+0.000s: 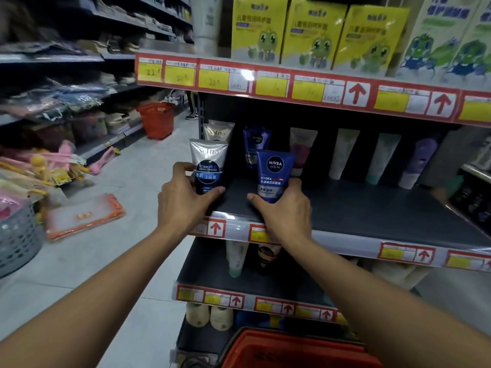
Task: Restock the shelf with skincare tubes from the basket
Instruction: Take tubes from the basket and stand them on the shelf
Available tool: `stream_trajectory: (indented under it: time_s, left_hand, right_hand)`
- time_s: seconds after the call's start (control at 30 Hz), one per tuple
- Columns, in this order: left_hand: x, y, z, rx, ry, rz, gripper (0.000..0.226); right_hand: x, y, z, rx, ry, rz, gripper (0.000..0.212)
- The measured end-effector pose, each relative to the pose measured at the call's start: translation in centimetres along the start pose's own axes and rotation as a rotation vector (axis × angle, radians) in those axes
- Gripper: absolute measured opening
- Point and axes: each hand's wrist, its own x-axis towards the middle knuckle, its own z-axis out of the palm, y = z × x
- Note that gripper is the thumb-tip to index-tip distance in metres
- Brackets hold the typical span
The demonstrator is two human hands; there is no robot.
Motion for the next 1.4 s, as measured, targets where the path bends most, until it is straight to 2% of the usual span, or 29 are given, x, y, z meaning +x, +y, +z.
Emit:
stream_trajectory:
  time_s: [0.2,0.27,0.33,0.4,0.63,0.87,1.13,1.27,1.4]
  left_hand:
    - [-0.2,-0.7,0.9,-0.001,0.015,0.009,0.084]
    - [-0.6,-0.9,1.0,0.038,0.030,0.002,0.090]
    - [-0.9,-1.1,1.3,0.091,0.044,0.008,0.086]
    - [-0.8,-1.1,1.5,0.141,0.039,0.000,0.077]
    - [2.6,0.0,2.2,0.266,-0.073,-0.101,0.070]
    - [7.0,0.0,4.3,0.266,-0.161,-0.146,0.082]
    - [7.9,-1.1,6.4,0.180,-0.149,-0.149,0.069]
    - [8.1,-1.4,6.9,0.191,-0.142,-0.156,0.078]
    - [8.2,-1.6,6.9,0.186,-0.143,-0.168,0.066]
  right_hand:
    - [0.0,0.8,0.5,-0.071,0.017,-0.033,0.071]
    - [-0.3,1.4,0.2,-0.128,0.076,-0.073,0.075]
    - [-0.5,2.0,0.0,-0.230,0.107,-0.128,0.068]
    - [-0.3,2.3,0.1,-0.306,0.044,-0.150,0.056]
    - [3.1,0.4,1.4,-0.252,-0.208,0.022,0.051]
    - [6.2,-0.9,4.2,-0.285,-0.213,0.038,0.055]
    - [7.7,-0.3,5.4,-0.285,-0.234,-0.015,0.056]
    - [7.7,0.1,5.5,-0.283,-0.224,-0.032,0.051]
    - [7.7,0.2,5.6,-0.303,-0.213,-0.046,0.050]
